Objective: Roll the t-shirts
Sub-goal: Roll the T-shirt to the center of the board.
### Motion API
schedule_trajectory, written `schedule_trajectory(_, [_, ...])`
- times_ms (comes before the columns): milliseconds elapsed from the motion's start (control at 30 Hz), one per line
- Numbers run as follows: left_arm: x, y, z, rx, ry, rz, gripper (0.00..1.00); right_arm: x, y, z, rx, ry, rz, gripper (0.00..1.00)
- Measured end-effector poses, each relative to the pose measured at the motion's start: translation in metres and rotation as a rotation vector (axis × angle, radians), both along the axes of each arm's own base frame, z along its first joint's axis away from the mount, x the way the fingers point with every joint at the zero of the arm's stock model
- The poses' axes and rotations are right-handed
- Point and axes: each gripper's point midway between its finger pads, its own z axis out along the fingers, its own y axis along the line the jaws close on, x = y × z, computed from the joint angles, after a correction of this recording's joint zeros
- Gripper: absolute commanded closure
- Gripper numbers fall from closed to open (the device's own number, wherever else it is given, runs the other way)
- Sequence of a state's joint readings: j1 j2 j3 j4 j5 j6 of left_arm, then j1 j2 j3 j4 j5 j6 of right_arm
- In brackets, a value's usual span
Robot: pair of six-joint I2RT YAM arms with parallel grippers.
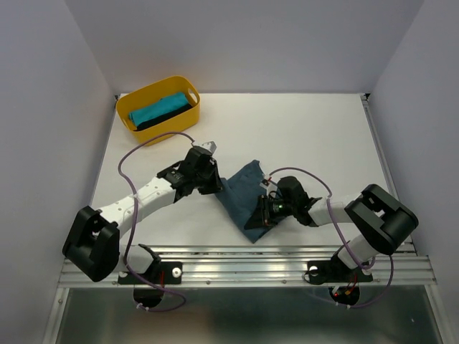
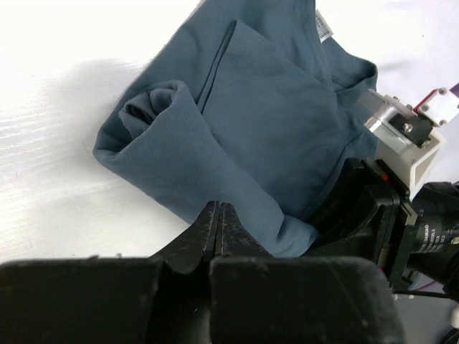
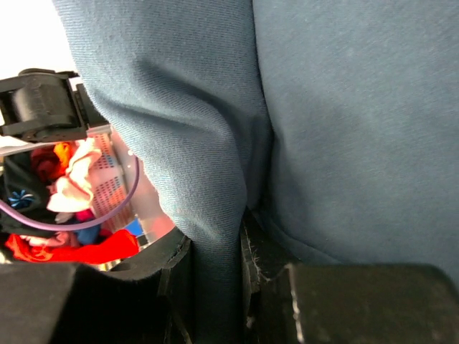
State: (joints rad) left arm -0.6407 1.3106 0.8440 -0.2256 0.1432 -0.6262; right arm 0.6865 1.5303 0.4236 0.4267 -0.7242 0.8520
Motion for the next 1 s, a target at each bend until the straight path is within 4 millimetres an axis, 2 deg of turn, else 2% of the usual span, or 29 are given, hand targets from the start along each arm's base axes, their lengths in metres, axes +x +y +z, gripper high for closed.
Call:
schedule_trajectory(400, [-0.006, -0.003, -0.009, 0.023, 0.007, -0.084, 1.00, 0.003, -0.002, 0.002, 0.026, 0.026, 0.000, 0.99])
schedule_trajectory(667, [-0.014, -0.011, -0.030, 0.056, 0.063, -0.136, 1.00, 0.003, -0.005, 0.001, 0.029, 0.032, -0.005, 0.99])
schedule_trajectory(933, [-0.004, -0.026, -0.035, 0.042, 0.067, -0.154, 1.00, 0.004, -0.009, -0.001, 0.034, 0.037, -0.013, 0.99])
schedule_trajectory(1000, [0.000, -0.029, -0.039, 0.041, 0.070, -0.156, 1.00, 0.005, -0.010, -0.001, 0.035, 0.038, -0.017, 0.97])
